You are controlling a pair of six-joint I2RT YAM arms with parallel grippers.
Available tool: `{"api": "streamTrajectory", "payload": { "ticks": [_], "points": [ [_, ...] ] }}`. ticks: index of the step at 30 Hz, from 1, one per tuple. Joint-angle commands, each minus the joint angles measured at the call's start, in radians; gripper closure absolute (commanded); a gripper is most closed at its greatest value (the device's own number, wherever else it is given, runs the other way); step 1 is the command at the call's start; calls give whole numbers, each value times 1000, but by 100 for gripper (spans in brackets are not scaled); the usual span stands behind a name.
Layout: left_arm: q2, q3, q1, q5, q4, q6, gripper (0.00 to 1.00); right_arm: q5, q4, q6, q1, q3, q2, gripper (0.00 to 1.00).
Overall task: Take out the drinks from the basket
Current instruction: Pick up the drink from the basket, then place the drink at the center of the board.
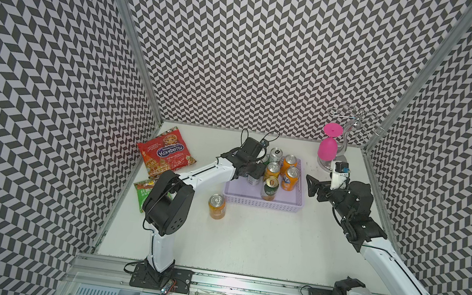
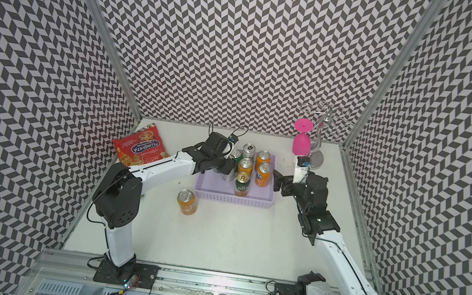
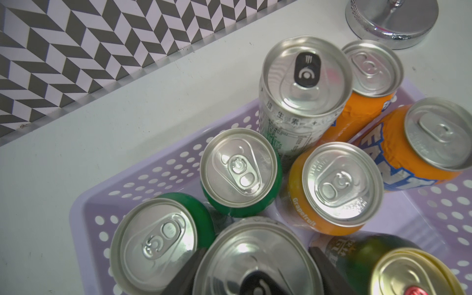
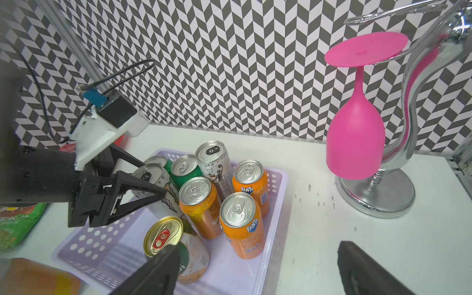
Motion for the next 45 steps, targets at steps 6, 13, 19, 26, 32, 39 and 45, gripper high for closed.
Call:
{"api": "streamTrajectory", "payload": {
  "ticks": [6, 13, 19, 26, 32, 39, 45],
  "points": [
    [-71, -5, -1, 26, 16, -6, 49, -10, 40, -1, -5, -8, -10, 0],
    [-132, -26, -2, 21, 10, -8, 52, -14, 38, -1, -7, -7, -9, 1],
    [-207, -50, -4, 19, 9, -16, 54, -15, 39, -1, -7, -9, -9, 0],
    [-322, -69, -16, 6, -12, -23, 54, -18, 40, 0, -6, -8, -7, 1],
    [-430, -102, -37, 3, -26, -30, 55, -19, 40, -1, -6, -7, -7, 0],
    [-557, -132, -69, 20, -75, -52, 55, -18, 38, 0, -6, -7, -7, 0],
    [-677, -201, -98, 39, -95, -101, 55, -20, 42, 0, -7, -6, -4, 0]
  ]
}}
